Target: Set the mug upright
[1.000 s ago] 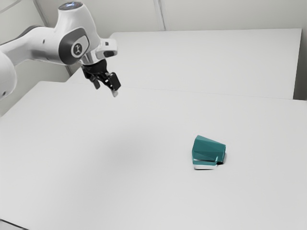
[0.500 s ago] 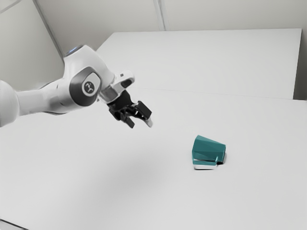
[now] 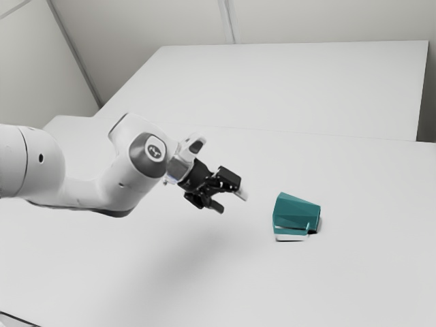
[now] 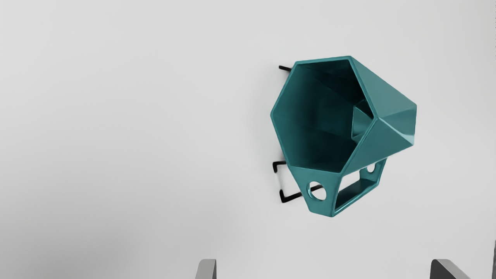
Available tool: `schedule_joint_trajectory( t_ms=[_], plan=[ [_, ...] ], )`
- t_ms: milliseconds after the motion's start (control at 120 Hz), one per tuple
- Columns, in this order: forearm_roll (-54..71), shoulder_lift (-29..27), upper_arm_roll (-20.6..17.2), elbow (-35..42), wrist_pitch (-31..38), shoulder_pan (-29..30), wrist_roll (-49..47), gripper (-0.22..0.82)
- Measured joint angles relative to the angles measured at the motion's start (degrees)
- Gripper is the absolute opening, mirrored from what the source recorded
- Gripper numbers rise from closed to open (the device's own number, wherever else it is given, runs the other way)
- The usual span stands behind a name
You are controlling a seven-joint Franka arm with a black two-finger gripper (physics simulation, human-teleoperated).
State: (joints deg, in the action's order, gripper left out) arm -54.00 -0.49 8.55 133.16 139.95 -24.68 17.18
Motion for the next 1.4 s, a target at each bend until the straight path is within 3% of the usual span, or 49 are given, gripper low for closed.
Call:
schedule_joint_trajectory(
  t_ms=[200,567,1267,1400],
  plan=[
    [-7.45,2.98,-0.07,-0.03,-0.03,-0.79,7.81,0.60],
    [-9.69,7.04,-0.40,-3.72,-0.69,-3.30,18.36,0.60],
    [-9.42,18.59,-3.13,-16.49,-1.32,-3.81,26.99,0.60],
    [-8.96,19.47,-3.41,-17.76,-1.42,-3.82,27.57,0.49]
  ],
)
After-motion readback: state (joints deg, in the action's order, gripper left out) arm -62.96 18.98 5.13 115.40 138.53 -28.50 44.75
